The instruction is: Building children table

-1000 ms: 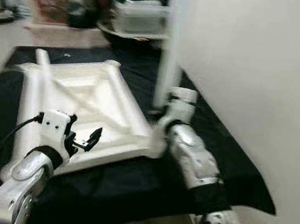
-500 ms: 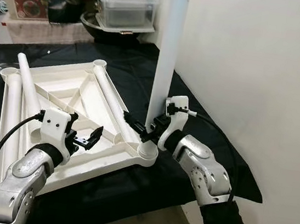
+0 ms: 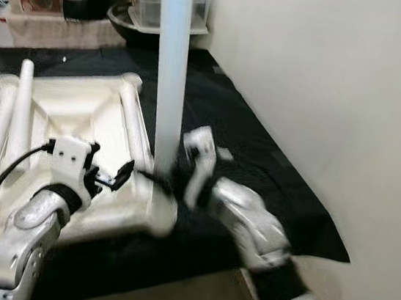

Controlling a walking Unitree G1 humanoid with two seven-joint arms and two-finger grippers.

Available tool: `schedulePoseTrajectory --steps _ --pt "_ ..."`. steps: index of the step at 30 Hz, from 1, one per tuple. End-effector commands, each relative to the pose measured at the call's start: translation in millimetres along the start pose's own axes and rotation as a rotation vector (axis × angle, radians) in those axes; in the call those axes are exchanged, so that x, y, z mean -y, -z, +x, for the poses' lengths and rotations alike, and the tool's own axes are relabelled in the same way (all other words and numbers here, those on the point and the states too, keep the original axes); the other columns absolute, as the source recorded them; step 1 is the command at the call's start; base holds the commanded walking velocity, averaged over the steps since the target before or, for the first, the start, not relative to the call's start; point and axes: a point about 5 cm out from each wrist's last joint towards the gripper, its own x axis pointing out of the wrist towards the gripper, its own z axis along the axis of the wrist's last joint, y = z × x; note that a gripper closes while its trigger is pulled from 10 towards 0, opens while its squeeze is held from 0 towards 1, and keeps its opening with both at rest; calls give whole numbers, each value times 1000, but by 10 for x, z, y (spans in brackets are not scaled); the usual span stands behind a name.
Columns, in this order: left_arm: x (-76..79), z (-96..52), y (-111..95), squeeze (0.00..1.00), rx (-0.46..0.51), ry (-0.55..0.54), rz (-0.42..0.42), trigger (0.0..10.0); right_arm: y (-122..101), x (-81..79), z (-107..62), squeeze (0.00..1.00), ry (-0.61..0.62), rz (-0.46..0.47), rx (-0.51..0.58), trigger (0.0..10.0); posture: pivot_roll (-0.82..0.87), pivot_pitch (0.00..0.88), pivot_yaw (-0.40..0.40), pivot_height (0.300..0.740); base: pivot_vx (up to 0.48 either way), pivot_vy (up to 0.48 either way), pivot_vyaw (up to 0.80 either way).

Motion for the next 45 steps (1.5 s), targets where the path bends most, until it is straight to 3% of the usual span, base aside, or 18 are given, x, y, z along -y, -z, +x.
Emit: schedulePoseTrajectory --steps 1,8,9,10,11,12,13,17,18,20,26,27,31,34,36,39,43,45 --pt "-19 -30 41 0 -13 -19 -4 10000 294 380 -139 0 412 121 -131 0 47 0 -51 740 0 0 0" --pt "-1 -19 30 0 -11 -12 -8 10000 355 444 -222 0 516 136 -150 0 42 0 -42 740 0 0 0" --pt "-2 2 36 0 -12 -3 -4 10000 320 387 -203 0 468 135 -133 4627 34 0 -32 740 0 0 0" --pt "-2 2 36 0 -12 -3 -4 10000 320 387 -203 0 468 135 -133 4627 34 0 -32 740 0 0 0" --pt "-3 16 28 0 -10 0 -5 10000 227 307 -141 0 370 139 -85 10000 32 0 -30 740 0 0 0" --pt "-4 25 25 0 -9 1 -6 10000 160 249 -98 0 301 140 -50 10000 32 0 -30 740 0 0 0" --pt "0 28 23 0 -8 4 -6 10000 54 193 -91 1000 215 136 24 10000 32 0 -33 740 0 0 0" --pt "0 21 19 0 -7 5 -6 10000 -57 117 -109 1000 105 110 81 10000 30 0 -37 740 0 0 0" --pt "-14 18 35 0 -9 0 -6 10000 -91 43 -130 0 -39 110 85 10000 32 0 -40 740 0 0 0" --pt "-24 26 21 0 -3 -3 -9 10000 -192 -162 -301 0 -415 48 94 10000 35 0 -38 740 0 0 0" --pt "-27 33 9 0 1 0 -6 10000 -161 -290 -478 0 -649 -31 60 9569 34 0 -37 740 0 0 0" --pt "-32 33 15 0 -1 -2 -4 10000 -63 -290 -487 0 -667 -58 17 0 40 0 -45 740 0 0 0" --pt "-37 32 24 0 -3 -4 -1 10000 9 -278 -480 0 -664 -77 -10 0 40 0 -45 740 0 0 0" --pt "-52 13 23 0 -3 -12 0 10000 127 -57 -277 0 -373 -25 -51 0 48 0 -52 740 0 0 0" --pt "-66 -11 43 0 -7 -22 2 10000 263 266 -118 0 53 58 -116 0 46 0 -46 740 0 0 0" --pt "-43 -9 33 0 -7 -11 -2 10000 387 694 -235 0 592 152 -178 0 46 0 -38 740 0 0 0" --pt "-51 2 46 0 -13 -9 5 10000 391 685 -331 0 651 159 -161 0 47 0 -34 740 0 0 0" --pt "-50 14 47 0 -14 -7 4 10000 354 497 -266 0 487 160 -140 0 36 0 -25 740 0 0 0"
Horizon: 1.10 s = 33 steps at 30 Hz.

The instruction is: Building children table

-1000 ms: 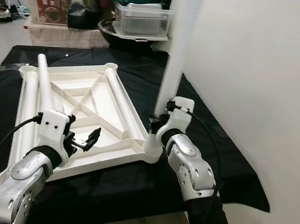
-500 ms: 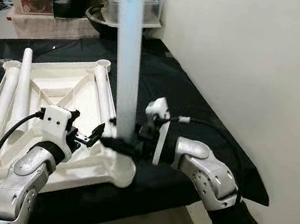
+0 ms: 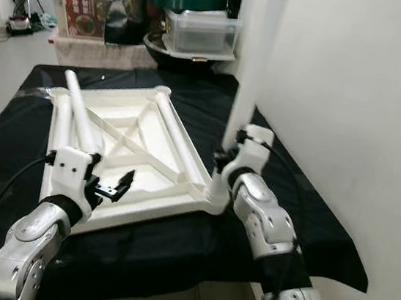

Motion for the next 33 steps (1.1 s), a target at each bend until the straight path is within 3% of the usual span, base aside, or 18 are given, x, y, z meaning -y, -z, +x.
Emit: schedulePoseTrajectory --steps 1,2,3,4,9,10,11,12,17,18,19,22,25,26,27,29,32,33 --pt "4 19 33 0 -17 11 4 10000 270 -53 -55 0 -74 36 -124 0 36 0 -25 740 0 0 0" --pt "19 22 30 0 -17 17 4 10000 186 -182 -84 0 -202 51 -73 10000 35 0 -27 740 0 0 0" --pt "19 22 30 0 -17 17 4 10000 186 -182 -84 0 -202 51 -73 10000 35 0 -27 740 0 0 0" --pt "27 19 26 0 -16 20 2 10000 63 -295 -127 1000 -345 56 11 10000 36 0 -32 740 0 0 0" --pt "6 4 48 0 -19 8 2 10000 -129 -505 -233 988 -662 71 99 10000 38 0 -36 740 0 0 0" --pt "6 3 34 0 -16 10 -1 10000 -190 -589 -339 0 -829 49 109 10000 36 0 -34 740 0 0 0" --pt "6 3 34 0 -16 10 -1 10000 -190 -589 -339 0 -829 49 109 10000 36 0 -34 740 0 0 0" --pt "3 8 40 0 -18 13 -1 10000 -201 -672 -614 0 -1134 -38 86 10000 35 0 -33 740 0 0 0" --pt "-4 19 66 0 -24 11 0 10000 -83 -665 -819 0 -1325 -129 29 10000 32 0 -33 740 0 0 0" --pt "3 29 57 0 -21 12 -1 10000 -34 -661 -844 0 -1347 -145 14 6275 37 0 -40 740 0 0 0" --pt "10 31 46 0 -17 13 -2 10000 16 -666 -794 0 -1303 -157 -1 2196 42 0 -48 740 0 0 0" --pt "6 20 34 0 -14 8 -2 10000 71 -666 -705 0 -1227 -178 -22 2510 50 0 -54 740 0 0 0" --pt "-19 -14 45 0 -16 -8 -2 10000 179 -637 -536 0 -1094 -205 -78 0 52 0 -56 740 0 0 0" --pt "-19 -14 45 0 -16 -8 -2 10000 179 -637 -536 0 -1094 -205 -78 0 52 0 -56 740 0 0 0" --pt "-19 -32 48 0 -19 -9 -5 10000 161 -560 -327 0 -867 -157 -85 0 46 0 -47 740 0 0 0" --pt "-19 -32 48 0 -19 -9 -5 10000 161 -560 -327 0 -867 -157 -85 0 46 0 -47 740 0 0 0" --pt "-6 -25 82 0 -27 -10 -6 10000 134 -61 -3 0 -135 16 -91 0 36 0 -44 740 0 0 0" --pt "-6 -25 82 0 -27 -10 -6 10000 134 -61 -3 0 -135 16 -91 0 36 0 -44 740 0 0 0"
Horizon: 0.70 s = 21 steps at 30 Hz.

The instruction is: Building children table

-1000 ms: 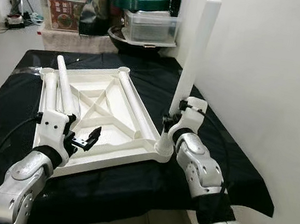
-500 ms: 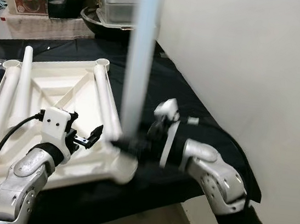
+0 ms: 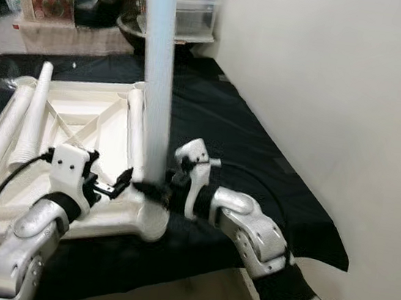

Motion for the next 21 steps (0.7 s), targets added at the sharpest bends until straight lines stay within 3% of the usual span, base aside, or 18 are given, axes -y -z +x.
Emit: schedulePoseTrajectory --steps 1,3,6,7,8,9,10,11,13,15,16,17,19,20,21 --pt "-8 -3 28 0 -9 -8 2 10000 106 488 -144 0 380 94 -41 0 36 0 -44 740 0 0 0" --pt "14 9 23 0 -6 0 2 10000 88 537 -236 0 473 86 -10 0 31 0 -44 740 0 0 0" --pt "21 -1 27 0 -6 -3 2 10000 84 429 -254 0 424 72 4 0 32 0 -48 740 0 0 0" --pt "9 -9 41 0 -9 -10 1 10000 64 296 -197 0 292 74 8 6980 32 0 -48 740 0 0 0" --pt "9 -9 41 0 -9 -10 1 10000 64 296 -197 0 292 74 8 6980 32 0 -48 740 0 0 0" --pt "1 -15 50 0 -12 -13 -1 10000 -37 162 -162 0 145 97 78 10000 28 0 -43 740 0 0 0" --pt "-3 -17 56 0 -13 -15 -2 10000 -113 80 -148 0 49 111 132 10000 28 0 -43 740 0 0 0" --pt "3 -14 46 0 -12 -8 -4 10000 -208 17 -143 1000 -30 101 185 10000 26 0 -39 740 0 0 0" --pt "3 -14 46 0 -12 -8 -4 10000 -208 17 -143 1000 -30 101 185 10000 26 0 -39 740 0 0 0" --pt "-4 -4 47 0 -15 -1 0 10000 -301 -75 -156 1000 -160 68 226 10000 25 0 -38 740 0 0 0" --pt "-4 -4 47 0 -15 -1 0 10000 -301 -75 -156 1000 -160 68 226 10000 25 0 -38 740 0 0 0" --pt "-18 5 55 0 -17 -4 4 10000 -318 -159 -180 0 -263 47 217 10000 26 0 -39 740 0 0 0" --pt "-37 27 35 0 -12 -7 8 10000 -330 -376 -386 0 -610 -35 189 10000 26 0 -41 740 0 0 0" --pt "-37 27 35 0 -12 -7 8 10000 -330 -376 -386 0 -610 -35 189 10000 26 0 -41 740 0 0 0" --pt "-36 29 30 0 -9 -7 7 10000 -307 -439 -504 0 -734 -87 182 10000 33 0 -48 740 0 0 0"
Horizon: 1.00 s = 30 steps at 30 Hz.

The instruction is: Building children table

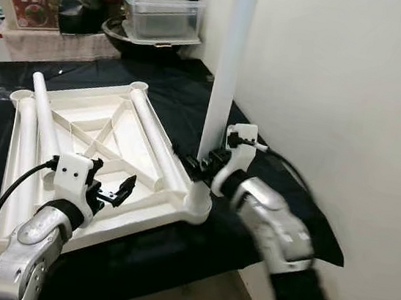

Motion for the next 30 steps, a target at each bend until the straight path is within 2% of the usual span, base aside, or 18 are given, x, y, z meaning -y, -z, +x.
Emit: schedulePoseTrajectory --steps 1,4,7,8,9,11,13,14,15,16,17,18,19,20,24,25,29,30 --pt "-11 15 -11 0 5 4 12 10000 8 -315 39 0 -259 0 -6 10000 33 0 -48 740 0 0 0" --pt "-37 -14 -15 0 8 -11 15 10000 108 -425 -88 0 -435 -57 -83 10000 49 0 -64 740 0 0 0" --pt "-49 -26 -1 0 5 -21 16 10000 173 -406 -77 0 -436 -60 -100 9373 54 0 -66 740 0 0 0" --pt "-46 -39 -12 0 7 -21 14 10000 232 -353 -37 0 -404 -60 -114 0 58 0 -65 740 0 0 0" --pt "-46 -39 -12 0 7 -21 14 10000 232 -353 -37 0 -404 -60 -114 0 58 0 -65 740 0 0 0" --pt "-53 -55 -6 0 4 -23 22 10000 342 -146 91 0 -204 -89 -136 0 61 0 -65 740 0 0 0" --pt "-53 -55 -6 0 4 -23 22 10000 342 -146 91 0 -204 -89 -136 0 61 0 -65 740 0 0 0" --pt "-58 -56 -2 0 4 -25 23 10000 372 74 161 0 26 -58 -151 0 58 0 -61 740 0 0 0" --pt "-58 -56 -2 0 4 -25 23 10000 372 74 161 0 26 -58 -151 0 58 0 -61 740 0 0 0" --pt "-57 -51 -3 0 4 -25 22 10000 386 283 161 0 260 -14 -158 0 53 0 -57 740 0 0 0" --pt "-57 -51 -3 0 4 -25 22 10000 386 283 161 0 260 -14 -158 0 53 0 -57 740 0 0 0" --pt "-46 -47 -4 0 5 -20 21 10000 411 483 86 0 511 16 -170 0 50 0 -56 740 0 0 0" --pt "-46 -47 -4 0 5 -20 21 10000 411 483 86 0 511 16 -170 0 50 0 -56 740 0 0 0" --pt "-22 -46 -2 0 6 -15 18 10000 479 659 -123 0 820 44 -192 0 57 0 -57 740 0 0 0" --pt "-14 -48 5 0 5 -16 16 10000 541 627 -169 0 850 71 -218 0 52 0 -50 740 0 0 0" --pt "-7 -42 -8 0 7 -10 13 10000 533 554 -114 0 800 76 -216 10000 47 0 -40 740 0 0 0" --pt "15 -23 -16 0 6 6 13 10000 462 402 25 0 644 87 -154 10000 44 0 -35 740 0 0 0" --pt "12 -11 -4 0 2 8 15 10000 403 360 77 1000 574 99 -103 10000 41 0 -25 740 0 0 0"
